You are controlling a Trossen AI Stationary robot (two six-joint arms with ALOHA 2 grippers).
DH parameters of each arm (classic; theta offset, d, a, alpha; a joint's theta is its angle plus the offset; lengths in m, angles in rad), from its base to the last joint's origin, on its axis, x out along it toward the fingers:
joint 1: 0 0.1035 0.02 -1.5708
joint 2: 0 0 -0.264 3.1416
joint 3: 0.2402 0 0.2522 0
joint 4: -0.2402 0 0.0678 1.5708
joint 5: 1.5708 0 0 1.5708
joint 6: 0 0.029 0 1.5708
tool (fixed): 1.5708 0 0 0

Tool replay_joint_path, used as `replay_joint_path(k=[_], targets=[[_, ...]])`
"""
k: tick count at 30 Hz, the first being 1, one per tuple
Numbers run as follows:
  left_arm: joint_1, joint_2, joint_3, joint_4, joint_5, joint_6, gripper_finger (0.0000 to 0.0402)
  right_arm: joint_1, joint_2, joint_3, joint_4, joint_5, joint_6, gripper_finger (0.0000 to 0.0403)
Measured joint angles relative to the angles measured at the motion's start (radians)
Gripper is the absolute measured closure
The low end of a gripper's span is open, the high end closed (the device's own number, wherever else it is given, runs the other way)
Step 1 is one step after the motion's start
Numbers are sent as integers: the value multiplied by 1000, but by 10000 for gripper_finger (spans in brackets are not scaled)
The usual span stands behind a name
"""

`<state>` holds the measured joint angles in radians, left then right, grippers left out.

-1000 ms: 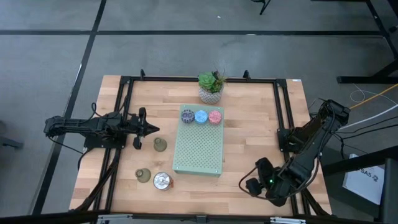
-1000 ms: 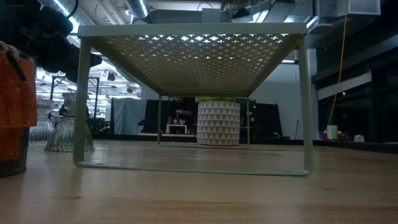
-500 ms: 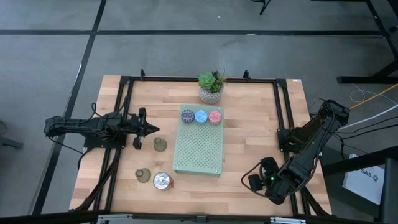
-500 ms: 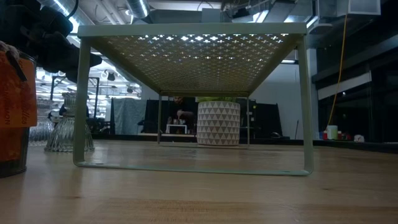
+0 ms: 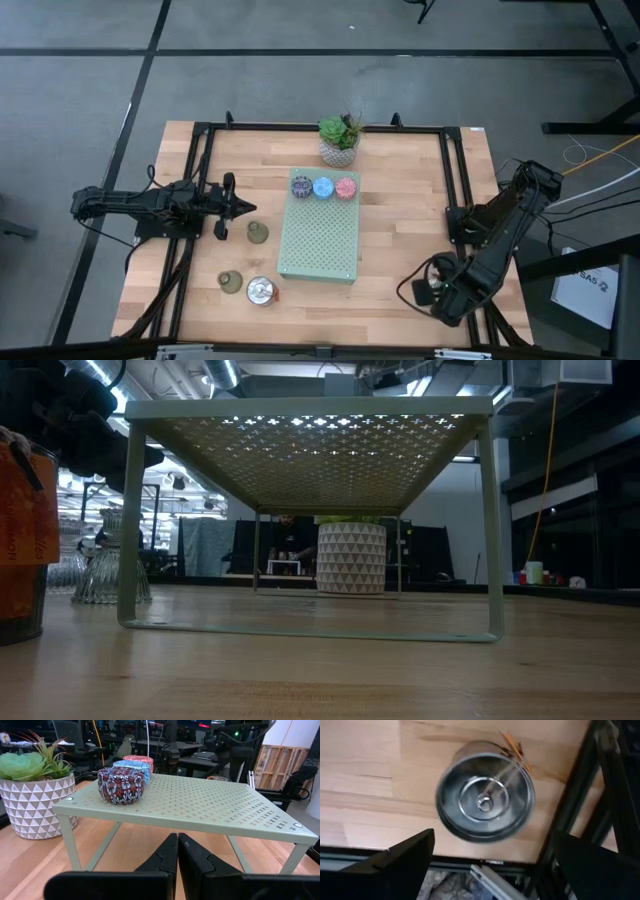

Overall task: Pick & Place candle stick holders
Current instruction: Put the right silver scented candle on the shelf

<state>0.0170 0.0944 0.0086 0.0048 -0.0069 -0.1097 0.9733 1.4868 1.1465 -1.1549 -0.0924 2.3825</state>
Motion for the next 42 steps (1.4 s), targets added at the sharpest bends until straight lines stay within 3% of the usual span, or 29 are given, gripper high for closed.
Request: replay_joint_path(k=[10, 25, 42], targets=[[0, 0, 0, 0, 0, 0, 395, 95, 2, -37, -4, 149, -15, 3], [0, 0, 0, 0, 0, 0, 395, 99, 2, -93, 77, 245, -132, 3], [0, 0, 0, 0, 0, 0, 395, 38, 75, -93, 119, 194, -343, 3]])
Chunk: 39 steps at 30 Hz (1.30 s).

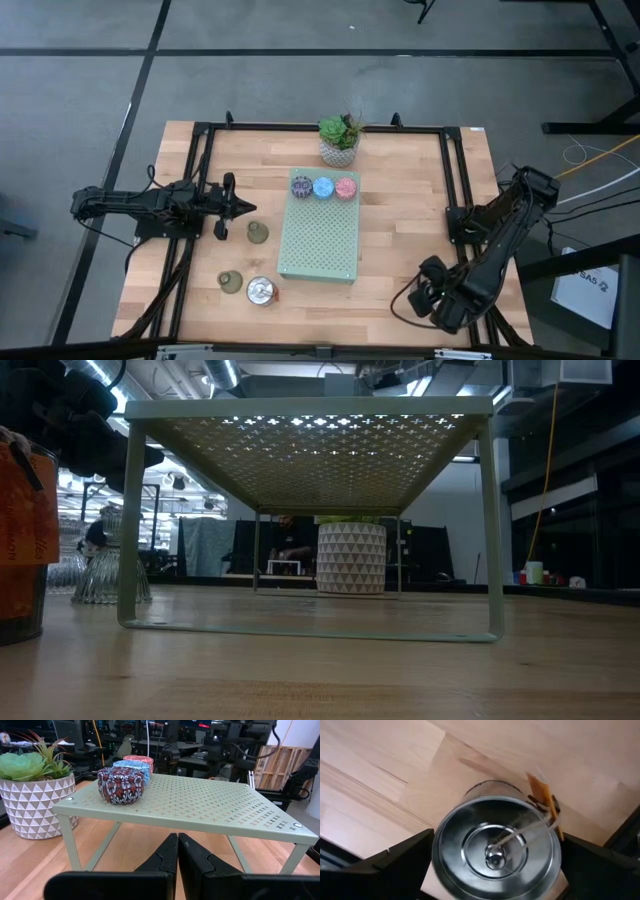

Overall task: Pick & Place candle stick holders
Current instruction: Put the right silver scented candle on the shelf

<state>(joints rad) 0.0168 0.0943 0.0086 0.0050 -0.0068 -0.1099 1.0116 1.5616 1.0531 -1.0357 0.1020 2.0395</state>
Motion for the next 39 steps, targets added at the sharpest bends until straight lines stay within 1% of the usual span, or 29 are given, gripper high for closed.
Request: replay_joint_path(k=[7, 14, 22, 26, 31, 39], targets=[[0, 0, 0, 0, 0, 0, 395, -3, 52, 0, 8, -9, -52, 3], [0, 0, 0, 0, 0, 0, 395, -3, 105, 0, 21, -9, -60, 3], [0, 0, 0, 0, 0, 0, 395, -4, 114, 0, 46, -9, -68, 4], [0, 0, 0, 0, 0, 0, 395, -4, 114, 0, 53, -8, -50, 13], [0, 0, 0, 0, 0, 0, 395, -4, 114, 0, 43, -3, -16, 45], [0, 0, 0, 0, 0, 0, 395, -19, 107, 0, 25, 27, 28, 47]])
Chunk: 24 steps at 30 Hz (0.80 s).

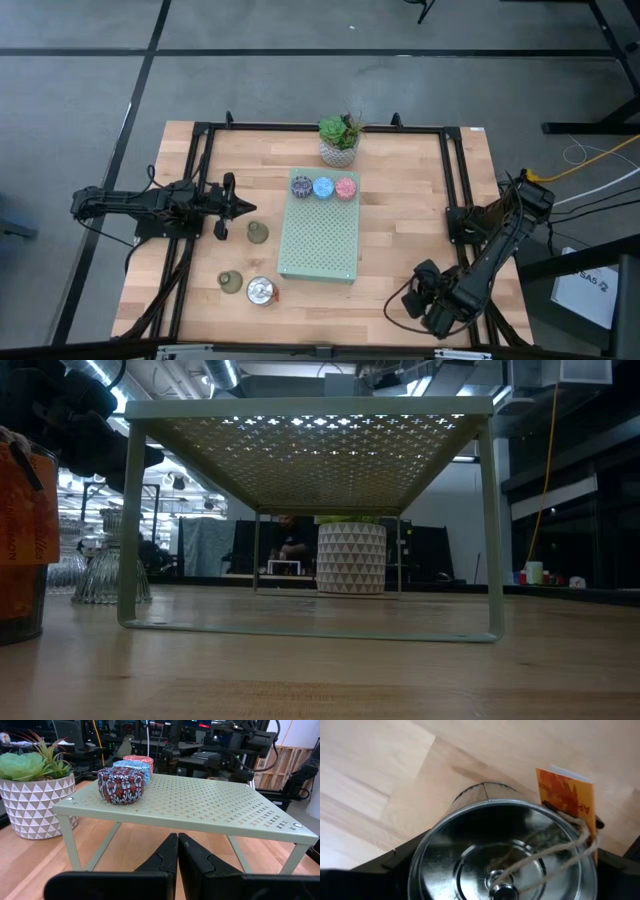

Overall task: Pick & Place candle stick holders
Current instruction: Put the right silver scented candle on the shelf

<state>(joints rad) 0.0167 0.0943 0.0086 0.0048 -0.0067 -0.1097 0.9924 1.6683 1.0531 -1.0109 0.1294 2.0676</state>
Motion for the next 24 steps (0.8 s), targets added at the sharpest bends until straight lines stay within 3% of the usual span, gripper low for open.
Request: replay_joint_path(k=[13, 24], targets=[[0, 0, 0, 0, 0, 0, 395, -89, -105, 0, -40, 28, -22, 47], [0, 0, 0, 0, 0, 0, 395, -190, -134, 20, -88, 28, -143, 47]])
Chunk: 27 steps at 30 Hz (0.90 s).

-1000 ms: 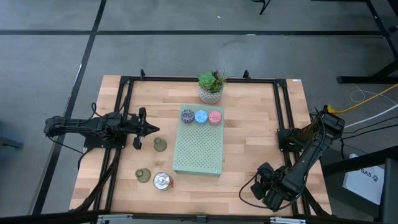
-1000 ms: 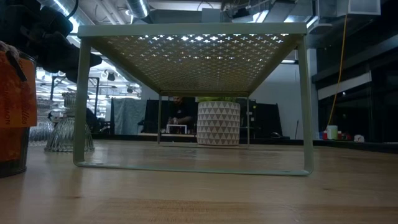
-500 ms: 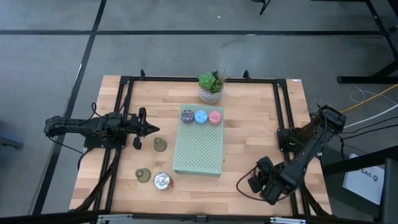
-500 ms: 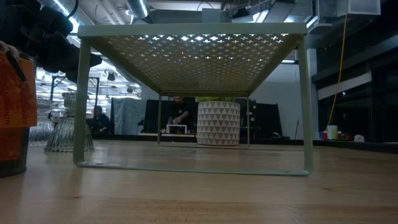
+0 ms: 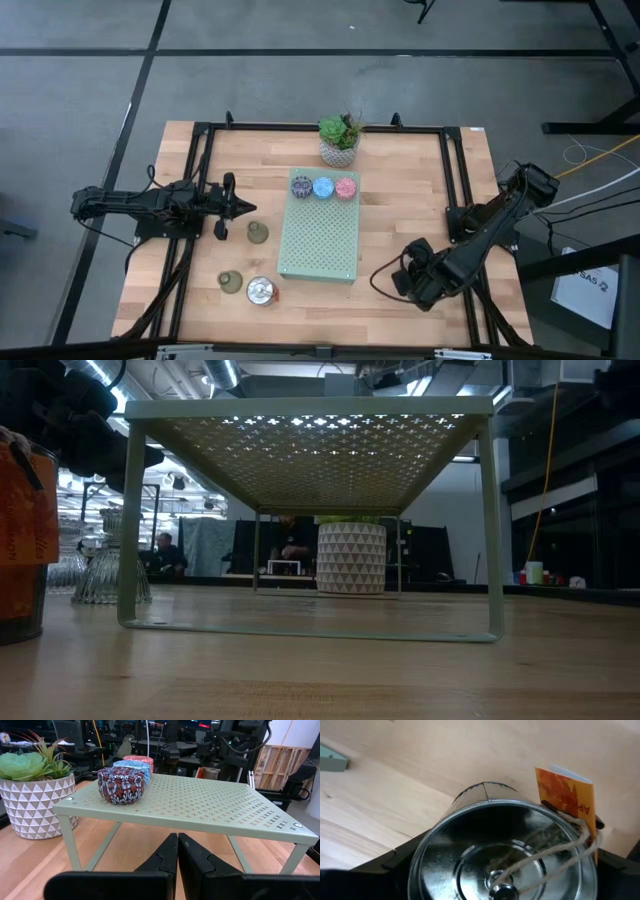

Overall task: Pick & Place candle stick holders
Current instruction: Put the right silver scented candle on the shelf

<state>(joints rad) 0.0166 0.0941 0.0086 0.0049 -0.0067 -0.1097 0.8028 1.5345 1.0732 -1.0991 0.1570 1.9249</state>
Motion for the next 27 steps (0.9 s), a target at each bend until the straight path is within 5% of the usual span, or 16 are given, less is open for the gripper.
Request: replay_joint_path(k=[27], targets=[[0, 0, 0, 0, 0, 0, 395, -277, 0, 335, -240, 136, -552, 47]])
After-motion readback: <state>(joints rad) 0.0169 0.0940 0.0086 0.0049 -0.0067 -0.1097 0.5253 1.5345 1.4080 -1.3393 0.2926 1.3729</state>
